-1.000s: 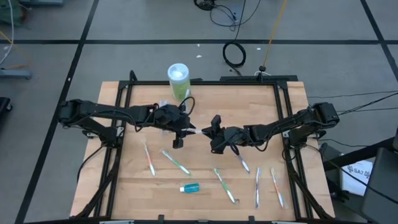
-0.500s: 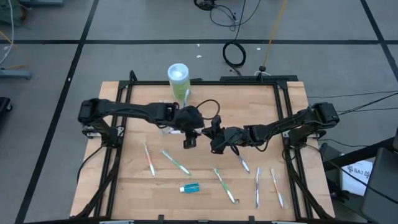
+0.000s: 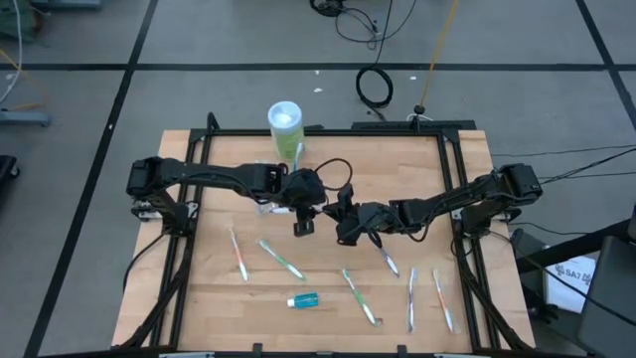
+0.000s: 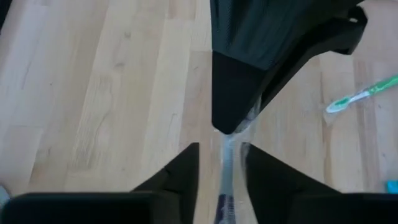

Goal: Pick & Place toothbrushing station
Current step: Put the top purple toothbrush into the transparent organizer, then put the orange toothbrush into the transparent organizer

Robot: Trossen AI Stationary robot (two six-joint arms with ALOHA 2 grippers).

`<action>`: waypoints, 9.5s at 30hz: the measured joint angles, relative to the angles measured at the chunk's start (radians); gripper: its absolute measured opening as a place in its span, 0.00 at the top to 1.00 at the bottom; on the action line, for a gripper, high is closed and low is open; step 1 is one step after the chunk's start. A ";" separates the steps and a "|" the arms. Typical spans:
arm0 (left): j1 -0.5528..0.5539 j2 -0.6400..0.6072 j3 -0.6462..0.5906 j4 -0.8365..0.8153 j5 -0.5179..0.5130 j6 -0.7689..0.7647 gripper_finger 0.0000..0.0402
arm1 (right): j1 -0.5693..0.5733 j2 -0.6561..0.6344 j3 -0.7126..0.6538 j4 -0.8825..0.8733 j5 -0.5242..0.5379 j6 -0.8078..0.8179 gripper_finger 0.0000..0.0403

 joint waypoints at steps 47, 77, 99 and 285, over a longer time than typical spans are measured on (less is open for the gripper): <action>-0.003 -0.219 -0.002 -0.045 -0.256 0.013 0.99 | 0.040 -0.191 -0.076 -0.119 0.390 0.399 0.62; 0.166 -0.338 -0.622 1.215 -0.280 0.137 0.99 | -0.092 -0.639 -0.589 0.444 -0.053 0.595 0.64; 0.203 -0.177 -0.881 1.955 -0.197 0.078 0.99 | -0.104 -0.624 -0.588 0.450 -0.054 0.627 0.64; -0.537 -0.408 -0.896 -0.261 -0.257 -2.254 0.65 | -0.105 -0.624 -0.588 0.428 -0.051 0.363 0.64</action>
